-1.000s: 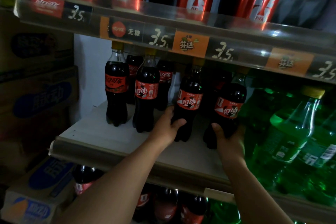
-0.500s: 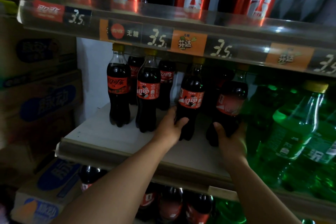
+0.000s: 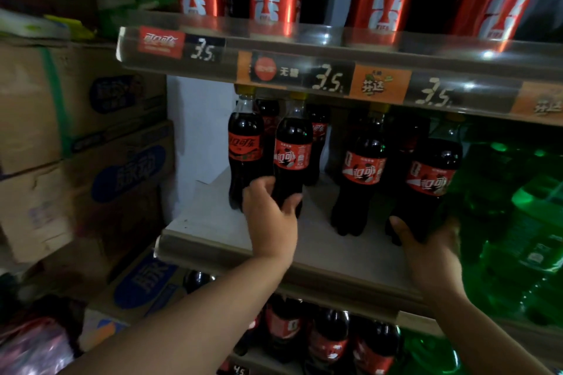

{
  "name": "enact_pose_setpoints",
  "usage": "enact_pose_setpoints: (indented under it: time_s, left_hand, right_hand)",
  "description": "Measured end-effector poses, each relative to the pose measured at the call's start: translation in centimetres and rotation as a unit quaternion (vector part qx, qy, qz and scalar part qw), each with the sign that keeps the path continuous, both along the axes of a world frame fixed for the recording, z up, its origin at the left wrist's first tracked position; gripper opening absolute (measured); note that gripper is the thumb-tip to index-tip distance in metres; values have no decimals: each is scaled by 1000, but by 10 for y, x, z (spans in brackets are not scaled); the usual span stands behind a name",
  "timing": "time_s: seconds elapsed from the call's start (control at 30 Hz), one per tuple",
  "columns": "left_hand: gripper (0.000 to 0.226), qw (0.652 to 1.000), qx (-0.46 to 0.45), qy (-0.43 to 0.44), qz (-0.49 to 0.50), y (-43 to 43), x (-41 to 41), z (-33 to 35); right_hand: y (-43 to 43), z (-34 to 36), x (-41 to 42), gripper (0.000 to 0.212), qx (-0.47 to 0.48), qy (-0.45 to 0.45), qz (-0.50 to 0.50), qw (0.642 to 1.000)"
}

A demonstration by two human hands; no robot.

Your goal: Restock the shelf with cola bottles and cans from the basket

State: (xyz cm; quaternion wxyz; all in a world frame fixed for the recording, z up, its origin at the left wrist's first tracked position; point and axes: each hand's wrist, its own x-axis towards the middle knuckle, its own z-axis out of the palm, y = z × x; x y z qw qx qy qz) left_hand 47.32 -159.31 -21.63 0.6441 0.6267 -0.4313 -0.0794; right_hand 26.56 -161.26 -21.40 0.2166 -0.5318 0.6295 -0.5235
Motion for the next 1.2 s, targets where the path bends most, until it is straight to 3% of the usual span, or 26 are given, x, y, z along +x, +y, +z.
enact_pose_setpoints:
  time_s: [0.17,0.3,0.4,0.63,0.9,1.1,1.2]
  left_hand:
    - [65,990,101,69,-64,-13,16,-2]
    - [52,985,139,51,-87,-24,18,-4]
    - [41,986,136,46,-81,-25,18,-4]
    - [40,988,128,3,-90,-28,19,-7]
    - [40,986,136,16,-91,-27,18,-6]
    - [61,982,154,17,-106,-22,28,0]
    - [55,987,115,4,-114,-7,37,4]
  right_hand:
    - [4,-2,3,75,4,29,-38,999]
    - [9,-6,3,77,8,42,-51,998]
    - [10,-10,3,80,1,55,-51,997]
    - [11,-10,11,72,-14,55,-57,997]
    - [17,-10,11,77,-31,84,-69,994]
    - [25,-4,10,77,-27,91,-68,993]
    - [36,3,10,69,-16,92,-61,994]
